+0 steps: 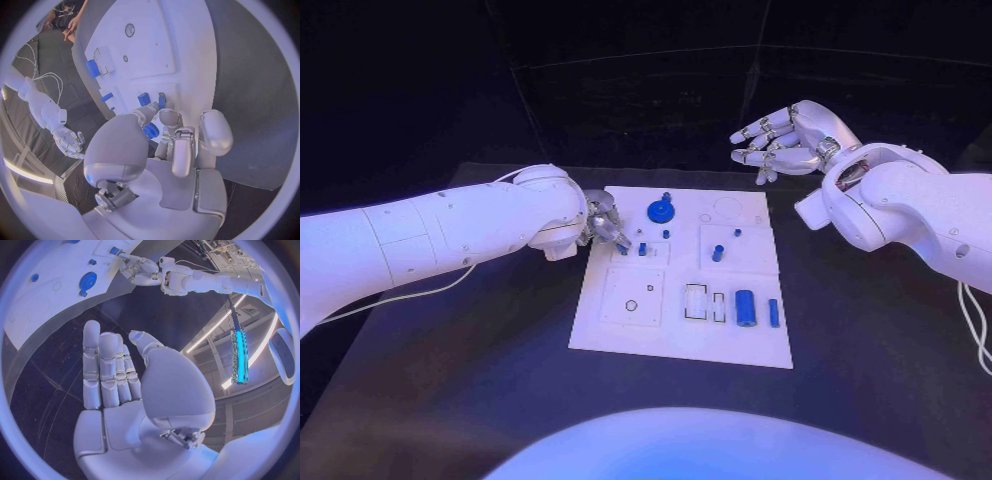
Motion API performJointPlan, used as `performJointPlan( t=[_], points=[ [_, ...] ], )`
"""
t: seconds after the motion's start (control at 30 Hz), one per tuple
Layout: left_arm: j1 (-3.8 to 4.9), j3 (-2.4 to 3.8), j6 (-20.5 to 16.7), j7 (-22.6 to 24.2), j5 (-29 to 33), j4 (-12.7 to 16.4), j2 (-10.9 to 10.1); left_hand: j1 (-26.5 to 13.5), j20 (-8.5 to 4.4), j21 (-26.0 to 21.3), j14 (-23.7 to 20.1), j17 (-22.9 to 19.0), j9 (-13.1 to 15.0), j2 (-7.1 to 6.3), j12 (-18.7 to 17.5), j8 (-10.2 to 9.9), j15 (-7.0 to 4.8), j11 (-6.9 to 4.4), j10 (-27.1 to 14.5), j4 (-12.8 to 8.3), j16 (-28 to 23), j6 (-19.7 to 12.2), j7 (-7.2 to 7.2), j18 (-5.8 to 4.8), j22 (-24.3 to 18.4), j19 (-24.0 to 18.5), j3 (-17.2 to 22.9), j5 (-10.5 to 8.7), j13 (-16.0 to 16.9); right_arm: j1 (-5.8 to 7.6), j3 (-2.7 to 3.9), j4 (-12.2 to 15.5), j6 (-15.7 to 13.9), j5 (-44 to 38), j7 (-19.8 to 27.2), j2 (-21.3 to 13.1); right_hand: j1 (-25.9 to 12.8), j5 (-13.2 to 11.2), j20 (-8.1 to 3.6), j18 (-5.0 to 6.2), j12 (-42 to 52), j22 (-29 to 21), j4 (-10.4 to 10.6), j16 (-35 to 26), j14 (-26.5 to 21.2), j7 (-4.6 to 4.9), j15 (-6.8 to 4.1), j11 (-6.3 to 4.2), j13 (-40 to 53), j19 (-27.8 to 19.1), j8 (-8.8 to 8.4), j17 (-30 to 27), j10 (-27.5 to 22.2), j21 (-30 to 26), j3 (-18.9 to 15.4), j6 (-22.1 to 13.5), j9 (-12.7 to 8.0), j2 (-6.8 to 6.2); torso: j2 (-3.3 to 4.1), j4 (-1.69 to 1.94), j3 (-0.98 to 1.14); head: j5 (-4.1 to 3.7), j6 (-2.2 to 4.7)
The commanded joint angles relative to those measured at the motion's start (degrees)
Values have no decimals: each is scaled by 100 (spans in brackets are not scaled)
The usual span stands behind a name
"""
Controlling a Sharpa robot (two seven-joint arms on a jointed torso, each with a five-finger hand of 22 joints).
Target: Assemble the parts on the task board
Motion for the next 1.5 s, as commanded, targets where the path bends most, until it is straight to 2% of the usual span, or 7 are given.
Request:
performJointPlan(
  t=[0.03, 0.87, 1.37, 1.5],
  points=[
    [-3, -2, 86, -46, -55, 10, -5, -8, 9, 25, 580, 1487, 14, 58, 31, 22, -35, -3, 34, -551, 30, 6, -28, -25, 4, 36, 575, 10, 1, 12, 4, 4, 29, 19, 36, 6, 17, 5, 17, 28, -17, -6, 3, -10, -38, -1, -9, -2, -9, 34, -24, 9, -26, -22, 23, -34, -3, -34, -2, 6, 0, -4, -4],
    [-9, -12, 125, -51, -55, 26, 10, -89, 3, 23, 581, 1492, 37, 21, 38, 62, -42, -11, 46, -519, 32, 17, -42, -26, 6, 37, 594, 8, 9, 12, 4, -2, 33, 19, 40, 13, 17, 5, 17, 28, -17, -6, 3, -10, -38, -1, -9, -2, -9, 34, -24, 9, -26, -22, 23, -34, -3, -34, 0, 1, 2, -6, -16],
    [-9, -21, 199, -77, -54, -35, 48, -386, -34, 38, 585, 1508, 85, -157, 99, 168, -85, -65, 93, -380, 39, 113, -115, -31, 41, 55, 437, 6, 81, 12, 4, -9, 43, 19, 43, 21, 17, 5, 17, 28, -17, -6, 3, -10, -38, -1, -9, -2, -9, 34, -24, 9, -26, -22, 23, -34, -3, -34, 1, -1, 1, -17, -39],
    [-9, -23, 233, -92, -54, -46, 59, -591, -49, 56, 585, 1509, 96, -220, 144, 208, -99, -80, 126, -255, 40, 177, -134, -38, 71, 70, 291, 5, 135, 12, 4, -9, 45, 19, 44, 22, 2, 10, 19, 28, -9, -12, 17, -13, -35, 1, -7, 1, -22, 42, -23, 23, -30, -33, 39, -36, -1, -37, -1, 1, 2, -20, -44]
  ],
)
